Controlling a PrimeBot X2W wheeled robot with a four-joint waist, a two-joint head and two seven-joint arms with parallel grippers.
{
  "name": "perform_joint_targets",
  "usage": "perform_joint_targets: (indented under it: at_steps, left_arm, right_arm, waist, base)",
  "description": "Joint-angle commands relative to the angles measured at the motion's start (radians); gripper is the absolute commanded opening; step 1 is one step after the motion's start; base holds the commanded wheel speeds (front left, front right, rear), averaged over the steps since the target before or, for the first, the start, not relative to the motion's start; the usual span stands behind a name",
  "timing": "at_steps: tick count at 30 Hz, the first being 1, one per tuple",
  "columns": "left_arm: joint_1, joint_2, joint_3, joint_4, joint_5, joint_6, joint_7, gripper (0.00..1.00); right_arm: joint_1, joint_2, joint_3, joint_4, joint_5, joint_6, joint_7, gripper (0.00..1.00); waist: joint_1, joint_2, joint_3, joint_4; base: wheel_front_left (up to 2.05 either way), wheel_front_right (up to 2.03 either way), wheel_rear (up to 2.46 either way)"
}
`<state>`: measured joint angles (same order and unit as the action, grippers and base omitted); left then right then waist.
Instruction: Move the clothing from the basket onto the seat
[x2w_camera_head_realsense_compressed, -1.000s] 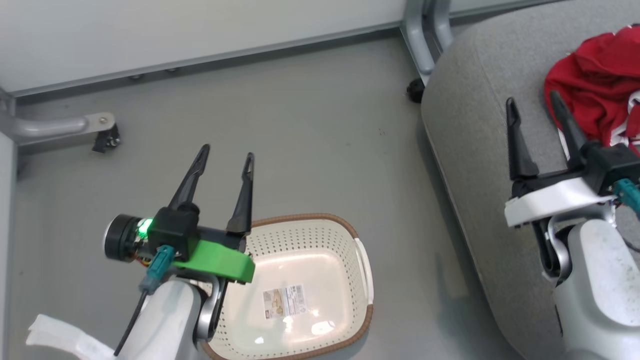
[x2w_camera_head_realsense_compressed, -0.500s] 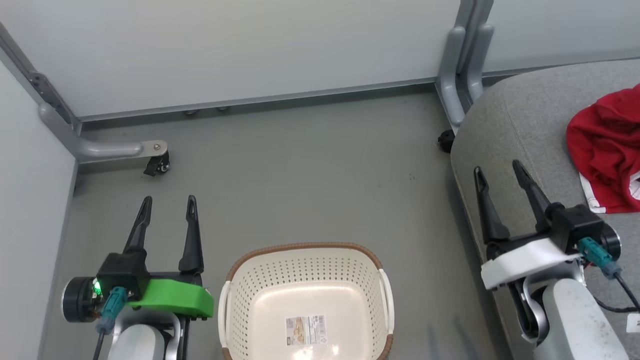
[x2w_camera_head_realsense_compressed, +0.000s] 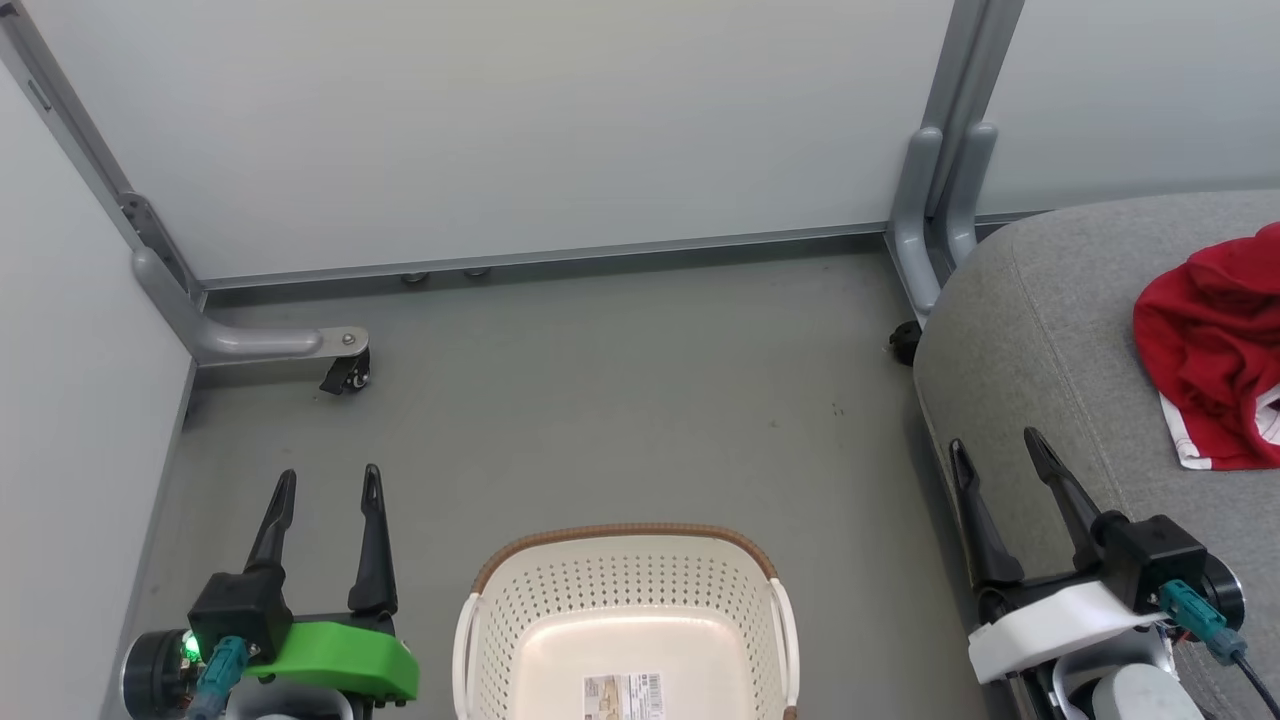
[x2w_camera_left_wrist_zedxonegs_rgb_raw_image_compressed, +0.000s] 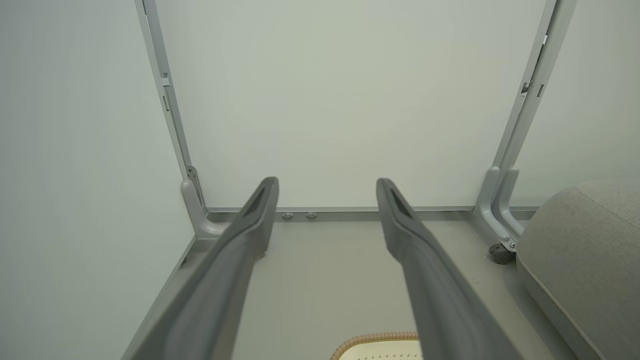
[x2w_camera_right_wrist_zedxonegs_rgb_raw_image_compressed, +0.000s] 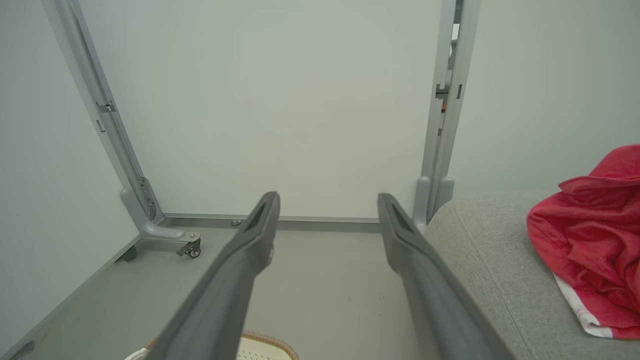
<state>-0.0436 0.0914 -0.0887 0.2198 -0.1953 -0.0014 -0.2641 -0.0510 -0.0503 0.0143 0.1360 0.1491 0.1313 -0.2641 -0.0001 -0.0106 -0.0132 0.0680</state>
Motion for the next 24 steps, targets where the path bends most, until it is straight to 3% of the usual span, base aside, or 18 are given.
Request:
perform_joint_targets:
  at_steps: [1, 22, 23, 24]
  left_arm:
    - [0.016, -0.003, 0.008, -0.001, 0.005, -0.007, -0.001, 1.00]
    - [0.009, -0.031, 0.041, 0.000, 0.059, -0.044, -0.001, 1.00]
    - [0.011, -0.031, 0.038, 0.002, 0.058, -0.043, 0.000, 0.00]
    - [0.013, -0.032, 0.037, 0.012, 0.058, -0.043, 0.000, 0.00]
  right_arm:
    - [0.022, -0.002, -0.005, -0.012, 0.004, -0.001, -0.001, 1.00]
    - [0.080, -0.001, -0.049, -0.070, 0.007, -0.001, 0.000, 1.00]
    - [0.077, 0.002, -0.045, -0.067, 0.008, 0.000, 0.000, 0.00]
    - [0.079, 0.003, -0.044, -0.059, 0.007, 0.000, 0.000, 0.00]
  waist:
    - [0.0001, 0.0106, -0.004, 0.003]
    - [0.0001, 0.0106, -0.008, 0.004]
    - [0.0001, 0.0000, -0.008, 0.004]
    - [0.0001, 0.0000, -0.008, 0.004]
  base:
    - [0.00, 0.00, 0.00]
    - [0.00, 0.00, 0.00]
    - [0.00, 0.00, 0.00]
    - [0.00, 0.00, 0.00]
